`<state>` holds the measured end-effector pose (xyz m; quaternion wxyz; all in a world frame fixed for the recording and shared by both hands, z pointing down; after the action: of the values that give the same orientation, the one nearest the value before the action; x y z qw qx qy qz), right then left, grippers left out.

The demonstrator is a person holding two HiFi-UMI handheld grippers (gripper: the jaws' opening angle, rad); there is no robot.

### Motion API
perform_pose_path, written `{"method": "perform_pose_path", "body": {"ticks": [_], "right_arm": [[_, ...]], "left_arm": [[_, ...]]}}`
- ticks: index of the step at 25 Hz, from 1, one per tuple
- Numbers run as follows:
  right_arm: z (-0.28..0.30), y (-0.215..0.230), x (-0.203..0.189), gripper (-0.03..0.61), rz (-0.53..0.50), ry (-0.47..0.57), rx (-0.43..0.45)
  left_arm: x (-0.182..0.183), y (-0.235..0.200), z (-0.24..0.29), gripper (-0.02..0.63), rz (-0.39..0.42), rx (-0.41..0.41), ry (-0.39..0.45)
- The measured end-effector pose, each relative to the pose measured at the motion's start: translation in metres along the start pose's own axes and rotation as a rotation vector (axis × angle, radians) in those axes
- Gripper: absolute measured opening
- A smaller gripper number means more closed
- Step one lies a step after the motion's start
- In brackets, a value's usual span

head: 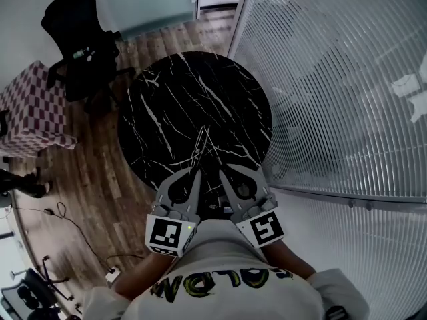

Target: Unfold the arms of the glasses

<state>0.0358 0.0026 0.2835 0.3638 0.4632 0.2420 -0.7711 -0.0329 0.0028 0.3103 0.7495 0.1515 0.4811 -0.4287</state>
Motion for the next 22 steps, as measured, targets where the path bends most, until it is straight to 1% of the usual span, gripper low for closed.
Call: {"method": "perform_pose_path", "body": {"ticks": [4,9,15,22], "right_arm": [[-0.001,0.006,-0.001,0.017,-0.011,-0.009,-0.016],[0.0,0.011,-0.004,0.015,-0.055,-0.026,-0.04],[-0.001,0.016,-0.005,0.015,-0.064,-0.04,-0.043],[-0.002,0.026,-0.008,0.015,-0.098,-0.064,-0.045]], "left_arm": [[-0.003,-0.002,-0.001,0.005,-0.003,-0.002,-0.006],[-0.005,-0.004,-0.003,0.005,-0.008,-0.01,-0.01],[-0.012,-0.008,-0.006,0.006,-0.015,-0.01,-0.033],[-0.017,-0.01,-0.007,0.005,-0.016,-0.017,-0.05]]}}
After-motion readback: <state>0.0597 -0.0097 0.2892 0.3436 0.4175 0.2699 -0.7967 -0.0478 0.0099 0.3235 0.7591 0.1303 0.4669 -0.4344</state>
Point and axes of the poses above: the fingertips, and each gripper's own axes: z forward along the fingers, y to its right, x out of its top, the point moved 2 cm from there along -z, backward along the fingers, and after that the axes turned 14 degrees about -y, right-handed, at the moved point
